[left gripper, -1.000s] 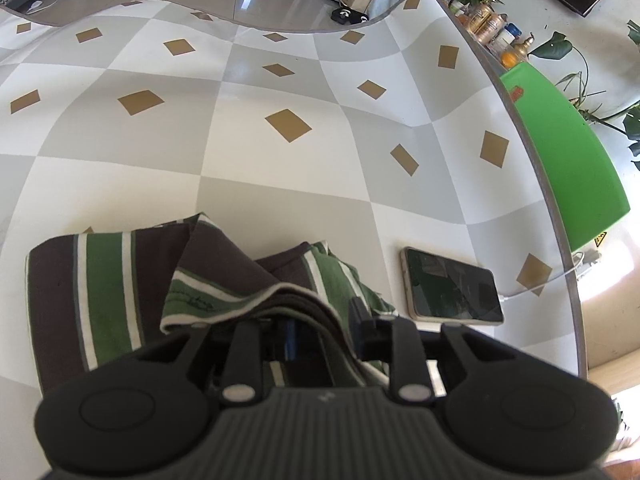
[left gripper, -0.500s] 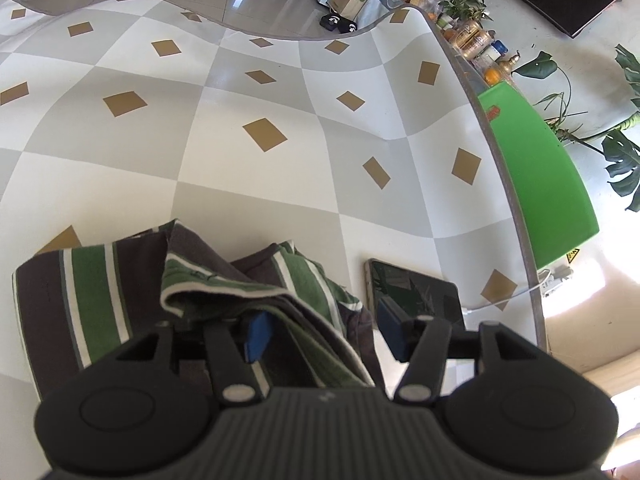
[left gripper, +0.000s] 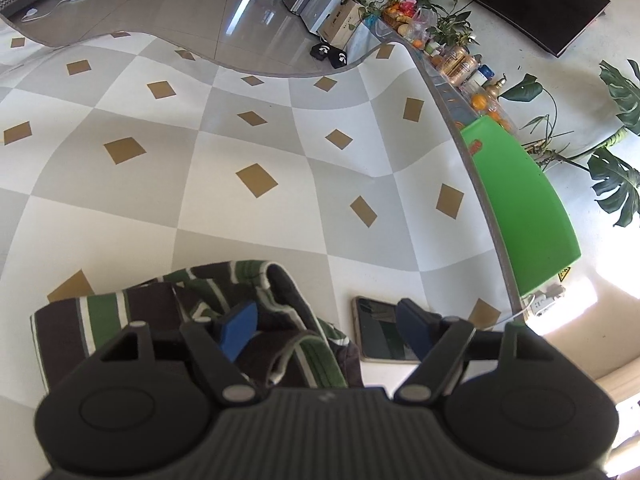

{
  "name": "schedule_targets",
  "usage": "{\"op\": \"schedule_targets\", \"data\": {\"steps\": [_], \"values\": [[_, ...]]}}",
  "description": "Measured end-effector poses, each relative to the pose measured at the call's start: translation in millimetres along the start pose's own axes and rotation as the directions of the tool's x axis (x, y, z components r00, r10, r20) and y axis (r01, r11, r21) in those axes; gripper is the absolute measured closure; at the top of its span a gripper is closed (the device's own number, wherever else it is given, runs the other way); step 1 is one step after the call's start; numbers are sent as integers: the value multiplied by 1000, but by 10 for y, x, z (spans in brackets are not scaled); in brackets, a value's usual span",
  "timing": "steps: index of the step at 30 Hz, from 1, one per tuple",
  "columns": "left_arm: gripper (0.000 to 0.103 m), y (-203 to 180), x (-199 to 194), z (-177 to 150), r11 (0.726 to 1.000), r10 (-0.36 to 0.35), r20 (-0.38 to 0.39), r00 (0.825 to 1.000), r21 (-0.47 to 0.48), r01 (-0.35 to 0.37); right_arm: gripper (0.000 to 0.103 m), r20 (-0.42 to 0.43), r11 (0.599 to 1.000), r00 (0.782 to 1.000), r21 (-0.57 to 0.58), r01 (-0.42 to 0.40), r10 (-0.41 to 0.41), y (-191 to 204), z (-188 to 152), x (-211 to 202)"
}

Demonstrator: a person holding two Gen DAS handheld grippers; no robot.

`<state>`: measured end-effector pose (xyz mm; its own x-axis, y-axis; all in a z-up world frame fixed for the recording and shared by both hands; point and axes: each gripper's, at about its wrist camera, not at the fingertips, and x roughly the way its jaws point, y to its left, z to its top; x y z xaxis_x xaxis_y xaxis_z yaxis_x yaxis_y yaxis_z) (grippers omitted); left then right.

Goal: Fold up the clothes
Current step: 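Open the left gripper and press the folded strip flat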

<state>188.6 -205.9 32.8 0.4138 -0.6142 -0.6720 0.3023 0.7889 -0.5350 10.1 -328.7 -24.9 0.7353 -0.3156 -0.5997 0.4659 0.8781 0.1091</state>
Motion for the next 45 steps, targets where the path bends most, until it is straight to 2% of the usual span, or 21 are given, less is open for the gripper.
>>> {"op": "schedule_targets", "data": {"steps": [7, 10, 15, 22, 27, 30, 32, 35, 37, 45], "values": [[25, 178, -117, 65, 999, 14, 21, 1000, -39, -14, 74, 47, 989, 996, -127, -69, 76, 192, 42, -32], [25, 266, -144, 39, 999, 36, 17, 999, -34, -35, 74, 2, 971, 989, -191, -144, 147, 294, 64, 81], [25, 474, -165, -25, 996, 70, 4, 998, -62, -70, 74, -30, 953, 975, -205, -223, 222, 351, 111, 250], [24, 717, -256, -162, 992, 96, 5, 995, -86, -95, 74, -60, 905, 932, -223, -362, 358, 437, 179, 445], [20, 911, -315, -272, 988, 114, -1, 994, -107, -113, 74, -83, 872, 904, -241, -426, 419, 531, 251, 639], [20, 1018, -327, -334, 985, 115, -8, 993, -128, -115, 74, -81, 868, 897, -229, -441, 434, 568, 328, 767], [20, 1061, -322, -370, 984, 121, -15, 993, -130, -122, 74, -60, 878, 900, -197, -436, 433, 569, 396, 851], [20, 1095, -311, -416, 983, 131, -23, 991, -125, -133, 74, 34, 917, 921, -107, -383, 389, 487, 516, 910], [19, 1103, -311, -436, 983, 137, -23, 990, -120, -138, 74, 56, 938, 937, -65, -341, 345, 452, 594, 950], [16, 1030, -331, -483, 984, 157, 2, 988, -84, -156, 74, 31, 974, 974, -43, -224, 226, 298, 628, 972]]}}
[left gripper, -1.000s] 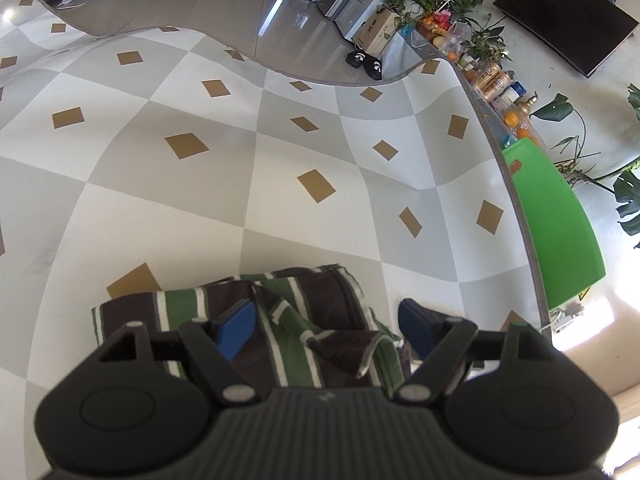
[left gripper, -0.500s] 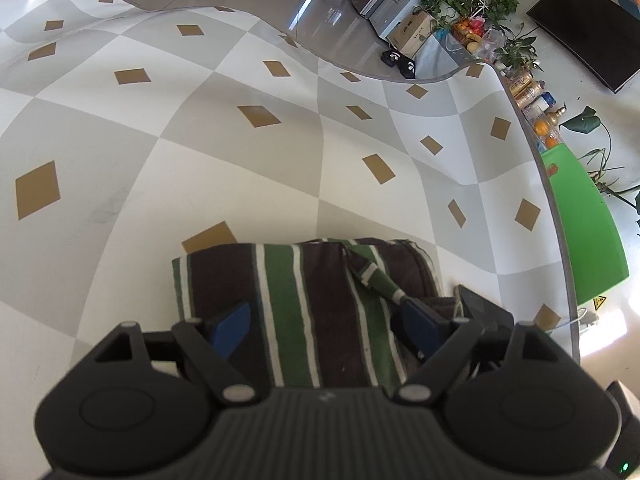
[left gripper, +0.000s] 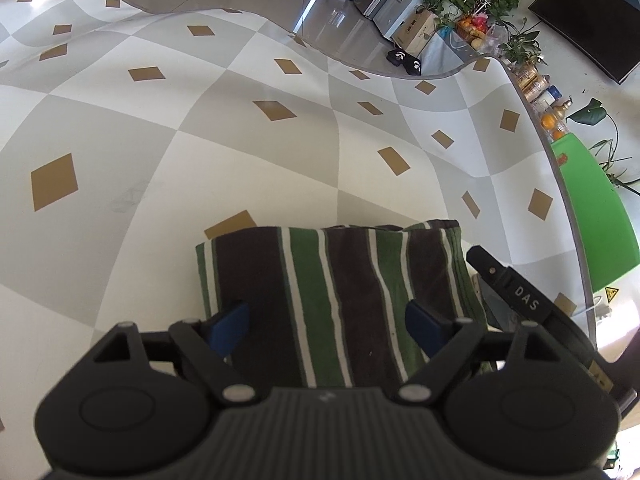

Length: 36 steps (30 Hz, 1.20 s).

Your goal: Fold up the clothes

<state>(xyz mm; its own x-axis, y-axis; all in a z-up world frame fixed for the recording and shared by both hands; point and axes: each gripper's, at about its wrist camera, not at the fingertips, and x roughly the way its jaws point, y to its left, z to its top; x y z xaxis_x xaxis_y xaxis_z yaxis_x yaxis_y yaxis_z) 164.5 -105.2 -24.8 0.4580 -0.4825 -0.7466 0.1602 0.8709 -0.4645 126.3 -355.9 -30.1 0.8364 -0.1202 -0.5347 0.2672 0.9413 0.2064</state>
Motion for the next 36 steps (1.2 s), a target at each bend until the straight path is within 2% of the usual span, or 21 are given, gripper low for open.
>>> {"op": "schedule_targets", "data": {"steps": [5, 9, 16, 23, 26, 29, 36], "values": [[14, -144, 80, -101, 996, 42, 12, 999, 74, -43, 72, -61, 998, 996, -8, 64, -65, -78, -118, -26], [13, -241, 237, -224, 979, 122, 20, 992, 161, -123, 71, -88, 995, 992, -34, 92, -94, -84, -218, 15], [10, -269, 353, -321, 957, 173, 26, 985, 234, -174, 68, -114, 991, 985, -45, 126, -130, -76, -333, 42], [9, -130, 308, -281, 948, 197, 19, 980, 251, -195, 68, -127, 993, 984, -27, 119, -122, 16, -390, -8], [4, 6, 299, -257, 946, 246, 11, 969, 215, -242, 67, -139, 993, 984, -10, 114, -115, 82, -422, -24], [4, 173, 241, -241, 955, 242, 14, 970, 176, -241, 66, -148, 995, 983, -11, 104, -104, 153, -442, -34], [3, 418, 120, -197, 948, 282, 17, 959, 152, -281, 63, -169, 997, 983, -29, 66, -70, 370, -511, -48]]}}
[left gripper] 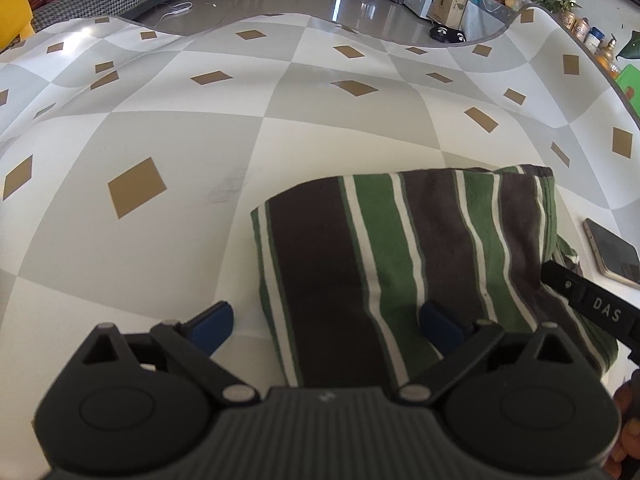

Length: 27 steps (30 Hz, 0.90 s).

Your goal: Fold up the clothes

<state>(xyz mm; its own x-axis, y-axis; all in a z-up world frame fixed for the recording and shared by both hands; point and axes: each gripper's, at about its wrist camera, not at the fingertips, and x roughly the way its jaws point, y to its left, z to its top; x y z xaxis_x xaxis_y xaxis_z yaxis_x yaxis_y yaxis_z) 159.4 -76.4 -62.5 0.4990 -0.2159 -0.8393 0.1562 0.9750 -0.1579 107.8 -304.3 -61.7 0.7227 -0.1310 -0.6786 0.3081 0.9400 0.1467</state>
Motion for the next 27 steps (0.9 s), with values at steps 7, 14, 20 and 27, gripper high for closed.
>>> {"op": "schedule_targets", "data": {"steps": [7, 14, 20, 27], "values": [[0, 282, -52, 21, 998, 54, -2, 999, -20, -54, 60, -24, 999, 999, -37, -40, 39, 256, -90, -45], [0, 612, -118, 86, 990, 124, -9, 992, -67, -124, 58, -55, 988, 994, -119, -97, 91, 538, -213, -111], [0, 824, -237, 69, 981, 156, -5, 988, -118, -155, 57, -99, 974, 987, -172, -145, 129, 737, -286, -187], [0, 776, -562, -92, 988, 123, 48, 991, -95, -118, 58, -44, 987, 989, -76, -143, 140, 652, -226, -396]]}}
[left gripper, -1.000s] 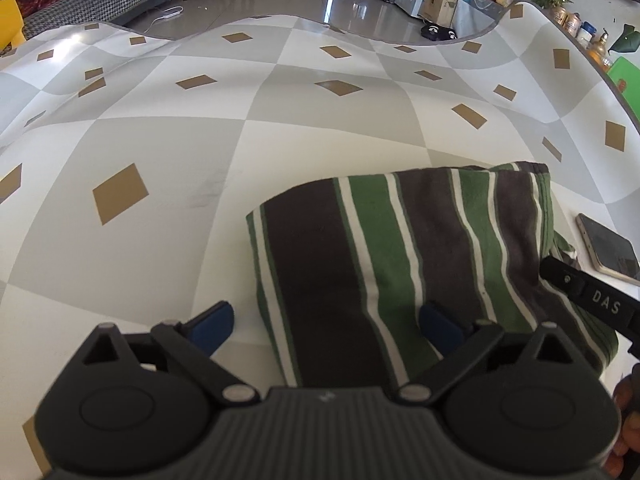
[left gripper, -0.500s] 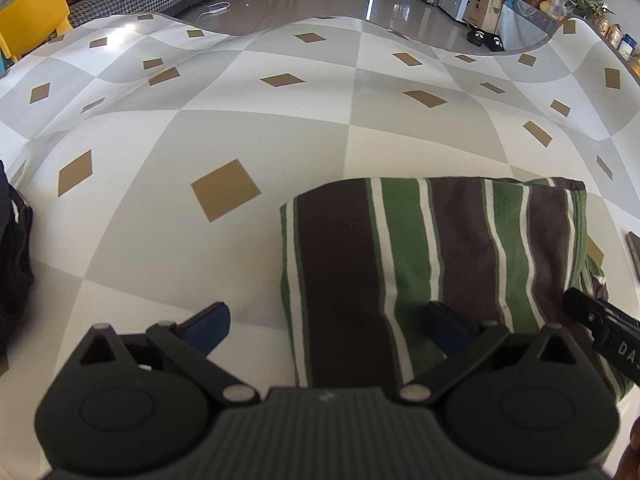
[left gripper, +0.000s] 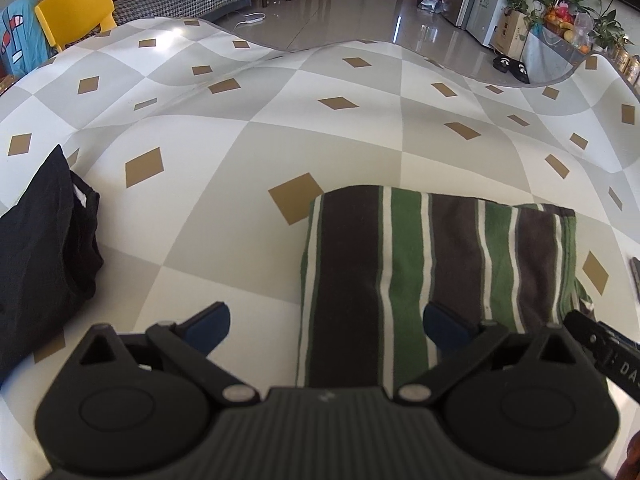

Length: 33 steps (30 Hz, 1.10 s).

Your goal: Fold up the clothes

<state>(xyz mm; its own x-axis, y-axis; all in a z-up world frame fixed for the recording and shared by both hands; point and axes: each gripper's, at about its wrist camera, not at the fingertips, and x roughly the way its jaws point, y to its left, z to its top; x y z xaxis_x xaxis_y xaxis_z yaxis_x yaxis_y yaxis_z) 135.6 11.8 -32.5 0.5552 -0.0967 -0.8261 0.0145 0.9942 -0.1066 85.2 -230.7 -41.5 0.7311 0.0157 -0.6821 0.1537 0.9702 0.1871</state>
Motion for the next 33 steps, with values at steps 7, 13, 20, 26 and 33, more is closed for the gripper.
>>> {"op": "schedule_targets", "data": {"steps": [7, 13, 20, 26, 33], "values": [[0, -158, -191, -261, 998, -27, -4, 1000, 58, 27, 58, -7, 998, 1000, -57, -12, 12, 106, -69, -216], [0, -180, -215, -430, 998, -30, -26, 999, 61, 32, 57, -31, 996, 999, -83, -13, 11, 149, -219, -287], [0, -183, -88, -524, 998, -6, -62, 998, 68, 10, 57, -51, 988, 998, -153, 26, -34, 211, -366, -215], [0, -182, 22, -596, 997, 14, -93, 996, 74, -7, 57, -54, 989, 998, -145, 33, -41, 194, -397, -152], [0, -220, 48, -604, 996, 30, -85, 996, 91, -22, 56, -52, 991, 998, -132, 38, -45, 205, -394, -106]]}}
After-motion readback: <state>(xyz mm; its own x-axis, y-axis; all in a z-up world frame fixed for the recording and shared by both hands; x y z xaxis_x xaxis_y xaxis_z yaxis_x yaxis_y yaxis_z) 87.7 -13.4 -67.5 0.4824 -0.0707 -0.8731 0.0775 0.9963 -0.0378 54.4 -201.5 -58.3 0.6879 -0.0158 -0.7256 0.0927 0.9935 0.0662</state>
